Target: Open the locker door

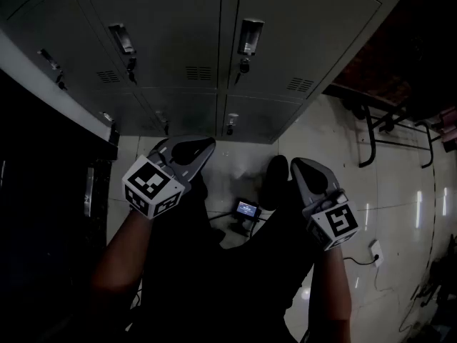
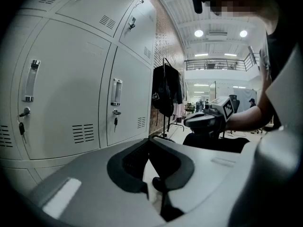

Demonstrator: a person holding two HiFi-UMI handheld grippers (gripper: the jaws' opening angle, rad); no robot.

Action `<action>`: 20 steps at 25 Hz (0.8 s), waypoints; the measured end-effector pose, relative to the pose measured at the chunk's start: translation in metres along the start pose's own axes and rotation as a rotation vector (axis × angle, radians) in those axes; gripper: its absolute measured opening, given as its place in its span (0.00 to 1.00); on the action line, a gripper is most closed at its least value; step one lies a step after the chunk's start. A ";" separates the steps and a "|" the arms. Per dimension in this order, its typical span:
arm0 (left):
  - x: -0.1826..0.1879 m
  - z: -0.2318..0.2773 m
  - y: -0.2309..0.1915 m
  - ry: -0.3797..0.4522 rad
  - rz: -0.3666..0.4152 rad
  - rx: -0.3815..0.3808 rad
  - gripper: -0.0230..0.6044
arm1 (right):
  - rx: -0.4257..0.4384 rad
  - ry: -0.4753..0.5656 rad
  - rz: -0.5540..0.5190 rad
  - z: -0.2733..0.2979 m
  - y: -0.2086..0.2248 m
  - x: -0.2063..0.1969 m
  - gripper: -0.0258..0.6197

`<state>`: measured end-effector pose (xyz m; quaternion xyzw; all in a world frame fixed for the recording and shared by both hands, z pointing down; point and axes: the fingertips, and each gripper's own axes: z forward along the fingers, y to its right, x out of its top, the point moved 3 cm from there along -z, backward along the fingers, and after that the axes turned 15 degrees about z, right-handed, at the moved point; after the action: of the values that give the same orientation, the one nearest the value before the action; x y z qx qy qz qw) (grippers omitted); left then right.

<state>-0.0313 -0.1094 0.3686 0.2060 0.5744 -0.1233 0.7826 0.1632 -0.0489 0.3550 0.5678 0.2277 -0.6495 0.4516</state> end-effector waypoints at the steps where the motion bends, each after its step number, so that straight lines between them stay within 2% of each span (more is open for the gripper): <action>1: 0.000 0.000 0.000 0.002 0.000 -0.001 0.06 | -0.002 -0.002 -0.016 0.004 -0.001 0.002 0.04; 6: 0.001 0.000 -0.001 0.010 -0.002 -0.003 0.06 | 0.016 -0.007 -0.078 0.026 -0.010 0.010 0.04; 15: 0.001 -0.004 -0.004 0.029 -0.013 0.003 0.06 | 0.018 -0.023 -0.106 0.059 -0.010 0.024 0.04; 18: 0.001 -0.004 -0.004 0.027 -0.009 0.002 0.06 | -0.012 -0.054 -0.181 0.076 -0.007 0.027 0.07; 20: 0.001 -0.003 -0.003 0.032 -0.012 0.001 0.06 | -0.069 -0.095 -0.286 0.090 -0.004 0.029 0.09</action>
<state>-0.0350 -0.1102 0.3662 0.2046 0.5880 -0.1251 0.7725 0.1135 -0.1291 0.3496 0.4823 0.3068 -0.7252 0.3839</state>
